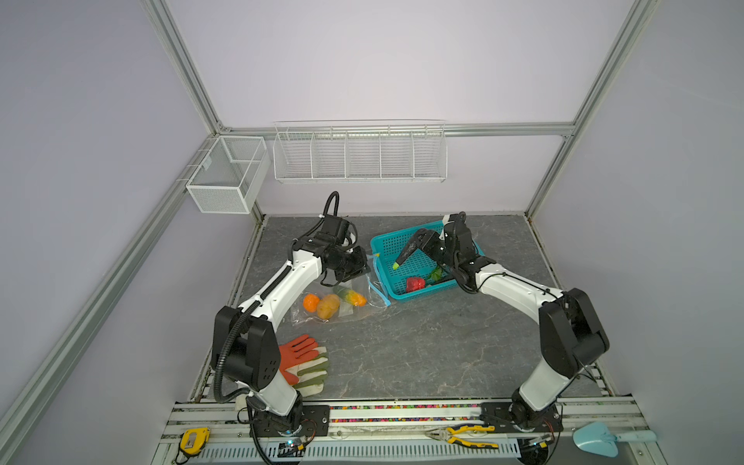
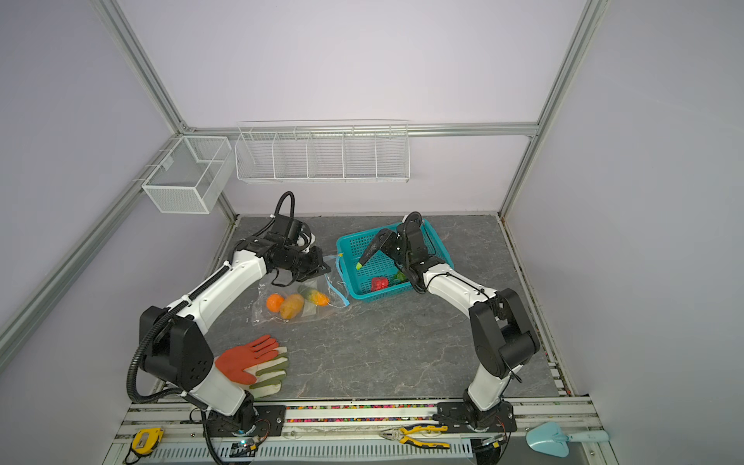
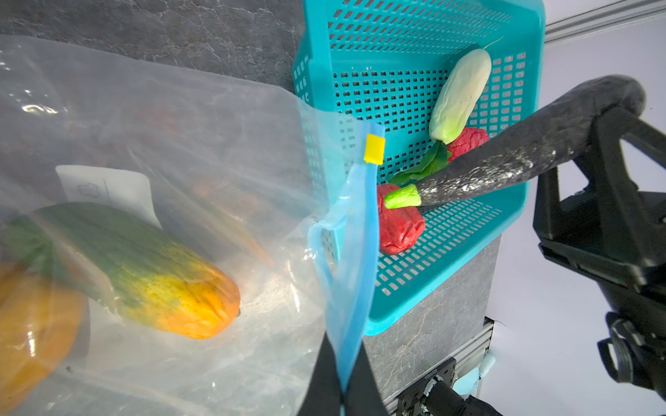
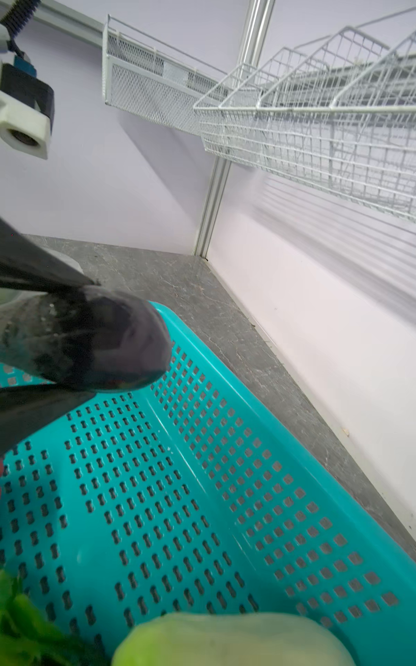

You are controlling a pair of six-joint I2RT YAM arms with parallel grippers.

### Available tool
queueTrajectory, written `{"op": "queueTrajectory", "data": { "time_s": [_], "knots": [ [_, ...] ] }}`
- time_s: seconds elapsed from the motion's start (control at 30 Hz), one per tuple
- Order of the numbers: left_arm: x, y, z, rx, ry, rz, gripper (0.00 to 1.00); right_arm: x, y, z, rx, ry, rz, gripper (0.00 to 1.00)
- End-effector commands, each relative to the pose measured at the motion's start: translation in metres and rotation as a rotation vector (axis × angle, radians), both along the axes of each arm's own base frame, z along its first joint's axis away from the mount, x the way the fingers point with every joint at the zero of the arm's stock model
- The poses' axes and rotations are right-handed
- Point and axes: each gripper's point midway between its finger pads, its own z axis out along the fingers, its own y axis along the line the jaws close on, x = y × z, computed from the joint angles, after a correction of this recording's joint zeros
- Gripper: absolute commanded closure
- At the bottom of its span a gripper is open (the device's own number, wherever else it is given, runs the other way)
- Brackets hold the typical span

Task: Place the food in the zip-top bag and seal the zipper
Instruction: 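Carry the eggplant into the bag mouth beside the left gripper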

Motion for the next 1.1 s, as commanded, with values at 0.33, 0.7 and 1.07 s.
{"op": "queueTrajectory", "data": {
  "time_s": [0.33,0.7,1.07],
  "knots": [
    [0.002,-0.004,0.017,-0.028,-0.04,-0.004,1.0,-0.021,0.009,0.04,0.119,-0.084,0.009,0.61],
    [-0.002,0.011,0.036,-0.012,-0.082,0.023,1.0,-0.027,0.022,0.05,0.156,-0.098,0.059,0.61],
    [-0.005,0.02,0.04,-0.027,-0.094,0.045,1.0,-0.027,0.029,0.069,0.176,-0.132,0.08,0.6]
  ]
}}
